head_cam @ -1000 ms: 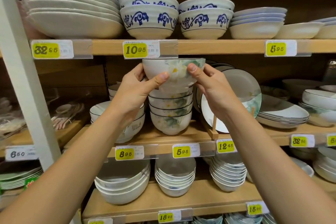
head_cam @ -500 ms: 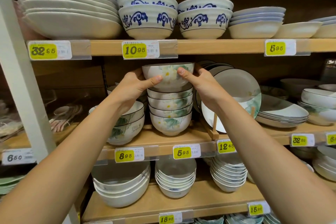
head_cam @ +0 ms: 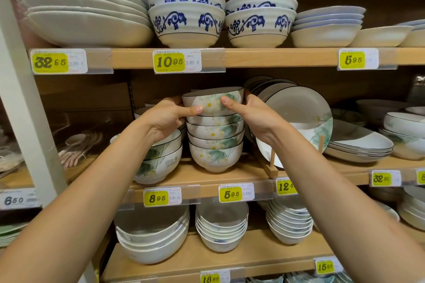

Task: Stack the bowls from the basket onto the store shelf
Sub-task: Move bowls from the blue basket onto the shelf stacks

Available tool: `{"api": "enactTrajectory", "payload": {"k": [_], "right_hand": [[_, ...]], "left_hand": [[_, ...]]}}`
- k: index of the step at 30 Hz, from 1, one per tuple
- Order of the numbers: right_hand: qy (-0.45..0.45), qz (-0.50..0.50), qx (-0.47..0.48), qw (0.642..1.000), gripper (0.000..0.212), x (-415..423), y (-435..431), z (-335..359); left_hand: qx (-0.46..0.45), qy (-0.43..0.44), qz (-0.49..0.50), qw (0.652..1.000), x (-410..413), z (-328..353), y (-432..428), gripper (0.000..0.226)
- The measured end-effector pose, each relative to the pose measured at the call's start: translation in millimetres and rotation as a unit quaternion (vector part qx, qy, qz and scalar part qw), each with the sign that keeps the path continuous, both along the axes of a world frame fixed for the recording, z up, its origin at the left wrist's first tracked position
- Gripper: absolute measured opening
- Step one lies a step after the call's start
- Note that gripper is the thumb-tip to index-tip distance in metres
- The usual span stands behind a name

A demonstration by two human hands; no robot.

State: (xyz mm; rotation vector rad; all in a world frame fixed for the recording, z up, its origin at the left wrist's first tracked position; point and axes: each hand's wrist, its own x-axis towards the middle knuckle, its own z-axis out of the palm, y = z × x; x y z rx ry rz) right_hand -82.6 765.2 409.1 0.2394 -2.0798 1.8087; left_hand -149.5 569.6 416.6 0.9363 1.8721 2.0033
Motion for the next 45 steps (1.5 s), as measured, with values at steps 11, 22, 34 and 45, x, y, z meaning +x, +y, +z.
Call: {"api": "enactTrajectory", "payload": {"k": [11,22,34,45], "right_hand": [[-0.005,0.006,0.020,1.000,0.047,-2.6,1.6,-7.5],[0.049,-0.092,0.005,0.994,0.094,28.7,-16.7,-33.4],[-0.006,-0.139,-0.087,0.986,0.055,35.1,-53.2,-110.5],[-0.087,-0.148,-0.086,0.981,0.056,-13.6,-36.1,-110.3]], "left_hand": [[-0.025,-0.016,0.020,0.999,-1.0,-0.3,-0.3,0.075],[0.048,0.094,0.214,0.971,62.9,-25.8,-1.3,0.086],[0.050,-0.029,0.227,0.972,82.3,-117.5,54.3,0.064],[0.038,-0.057,0.252,0.965,37.3,-107.8,66.7,0.034]]}}
